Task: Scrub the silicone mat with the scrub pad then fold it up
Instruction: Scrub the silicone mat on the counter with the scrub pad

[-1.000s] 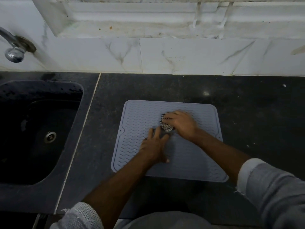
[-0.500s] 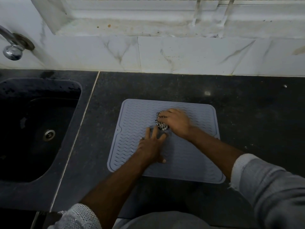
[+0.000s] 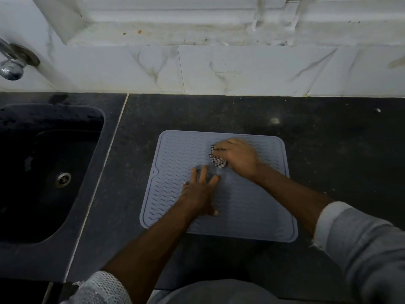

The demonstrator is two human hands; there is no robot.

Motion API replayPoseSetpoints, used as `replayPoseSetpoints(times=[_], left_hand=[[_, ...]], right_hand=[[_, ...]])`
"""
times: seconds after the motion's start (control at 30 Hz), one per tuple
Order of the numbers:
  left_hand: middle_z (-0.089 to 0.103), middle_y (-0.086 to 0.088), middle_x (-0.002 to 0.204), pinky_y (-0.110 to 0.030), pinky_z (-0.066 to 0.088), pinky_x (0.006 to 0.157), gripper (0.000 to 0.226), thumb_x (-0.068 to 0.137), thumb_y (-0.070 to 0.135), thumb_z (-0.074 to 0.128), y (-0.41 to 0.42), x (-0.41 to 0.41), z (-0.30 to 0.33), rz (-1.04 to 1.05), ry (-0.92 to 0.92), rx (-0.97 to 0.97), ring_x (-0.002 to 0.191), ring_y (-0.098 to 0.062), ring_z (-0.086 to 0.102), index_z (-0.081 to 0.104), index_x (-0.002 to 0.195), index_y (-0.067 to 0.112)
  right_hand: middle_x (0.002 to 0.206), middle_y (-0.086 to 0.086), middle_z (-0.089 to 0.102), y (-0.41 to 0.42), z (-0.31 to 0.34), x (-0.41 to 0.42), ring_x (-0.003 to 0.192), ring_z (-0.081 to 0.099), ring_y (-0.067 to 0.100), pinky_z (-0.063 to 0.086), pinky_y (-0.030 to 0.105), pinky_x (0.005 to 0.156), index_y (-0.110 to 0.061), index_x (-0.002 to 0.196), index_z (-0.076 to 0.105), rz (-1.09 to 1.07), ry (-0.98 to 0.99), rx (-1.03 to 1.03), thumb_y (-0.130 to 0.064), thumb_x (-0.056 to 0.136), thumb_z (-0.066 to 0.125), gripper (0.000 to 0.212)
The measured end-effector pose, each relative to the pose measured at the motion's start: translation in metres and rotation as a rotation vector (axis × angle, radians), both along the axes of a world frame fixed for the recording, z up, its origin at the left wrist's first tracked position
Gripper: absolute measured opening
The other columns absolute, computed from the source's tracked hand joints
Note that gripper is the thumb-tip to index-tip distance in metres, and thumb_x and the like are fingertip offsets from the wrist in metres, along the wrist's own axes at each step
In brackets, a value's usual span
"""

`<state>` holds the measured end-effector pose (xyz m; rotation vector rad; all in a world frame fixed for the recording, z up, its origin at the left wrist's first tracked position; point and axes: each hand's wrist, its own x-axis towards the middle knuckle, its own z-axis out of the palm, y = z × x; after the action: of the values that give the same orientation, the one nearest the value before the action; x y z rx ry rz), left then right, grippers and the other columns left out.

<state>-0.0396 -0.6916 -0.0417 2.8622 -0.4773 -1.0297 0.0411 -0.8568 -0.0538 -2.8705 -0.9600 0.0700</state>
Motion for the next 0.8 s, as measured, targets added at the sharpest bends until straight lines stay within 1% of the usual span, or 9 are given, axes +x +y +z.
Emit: replayPoseSetpoints(times=[0.1, 0.2, 0.33, 0.4, 0.53, 0.67, 0.8], left_hand=[[-0.022, -0.008, 0.156, -0.063, 0.021, 0.109, 0.109, 0.074, 0.048, 0.075, -0.001, -0.001, 0.002, -0.002, 0.001, 0.011, 0.141, -0.04, -0.02, 0.002, 0.151, 0.028], [-0.023, -0.007, 0.156, -0.063, 0.019, 0.109, 0.109, 0.073, 0.047, 0.075, 0.0, 0.0, 0.002, 0.005, 0.004, 0.007, 0.141, -0.039, -0.02, 0.0, 0.151, 0.03], [-0.022, -0.007, 0.156, -0.064, 0.019, 0.109, 0.109, 0.073, 0.047, 0.076, 0.0, -0.001, 0.002, -0.004, -0.005, 0.006, 0.141, -0.04, -0.019, 0.001, 0.151, 0.03], [-0.023, -0.008, 0.156, -0.064, 0.02, 0.109, 0.109, 0.073, 0.046, 0.076, -0.001, 0.0, 0.002, -0.002, -0.001, 0.01, 0.141, -0.04, -0.019, 0.001, 0.151, 0.03], [-0.023, -0.007, 0.156, -0.064, 0.02, 0.108, 0.11, 0.073, 0.047, 0.076, -0.003, 0.001, 0.001, 0.003, 0.014, 0.02, 0.141, -0.04, -0.021, 0.0, 0.151, 0.03], [-0.022, -0.008, 0.156, -0.064, 0.02, 0.108, 0.11, 0.073, 0.048, 0.076, -0.001, 0.001, 0.0, 0.0, 0.01, 0.021, 0.141, -0.041, -0.02, 0.001, 0.151, 0.029], [-0.022, -0.009, 0.156, -0.065, 0.019, 0.109, 0.11, 0.073, 0.048, 0.075, 0.0, 0.0, 0.0, -0.01, 0.001, 0.006, 0.141, -0.041, -0.019, 0.0, 0.151, 0.029]], right_hand=[[0.139, 0.003, 0.049, 0.004, -0.006, -0.002, 0.126, 0.042, 0.027, 0.03, 0.041, 0.105, -0.02, 0.13, 0.053, 0.033, -0.003, -0.027, -0.016, 0.088, 0.055, 0.043], [0.138, 0.004, 0.051, -0.028, -0.008, -0.009, 0.125, 0.044, 0.028, 0.03, 0.042, 0.104, -0.02, 0.129, 0.054, -0.009, 0.002, 0.011, -0.012, 0.085, 0.06, 0.046], [0.135, 0.004, 0.054, -0.059, -0.005, -0.016, 0.123, 0.045, 0.029, 0.031, 0.045, 0.104, -0.02, 0.126, 0.056, -0.079, 0.007, -0.042, -0.011, 0.08, 0.066, 0.048], [0.132, 0.004, 0.056, -0.052, -0.003, -0.014, 0.121, 0.047, 0.028, 0.033, 0.044, 0.103, -0.02, 0.124, 0.059, -0.089, 0.01, -0.052, -0.014, 0.08, 0.066, 0.045], [0.132, 0.003, 0.055, -0.02, 0.0, -0.007, 0.122, 0.046, 0.026, 0.033, 0.043, 0.104, -0.021, 0.125, 0.058, -0.104, -0.018, 0.037, -0.017, 0.085, 0.06, 0.04], [0.138, 0.003, 0.049, 0.01, -0.004, -0.007, 0.125, 0.041, 0.027, 0.029, 0.042, 0.105, -0.02, 0.13, 0.053, -0.018, 0.026, -0.034, -0.014, 0.086, 0.057, 0.044], [0.141, 0.003, 0.047, -0.027, -0.003, -0.018, 0.129, 0.038, 0.026, 0.025, 0.042, 0.106, -0.022, 0.131, 0.051, -0.052, 0.009, -0.025, -0.015, 0.085, 0.059, 0.047]])
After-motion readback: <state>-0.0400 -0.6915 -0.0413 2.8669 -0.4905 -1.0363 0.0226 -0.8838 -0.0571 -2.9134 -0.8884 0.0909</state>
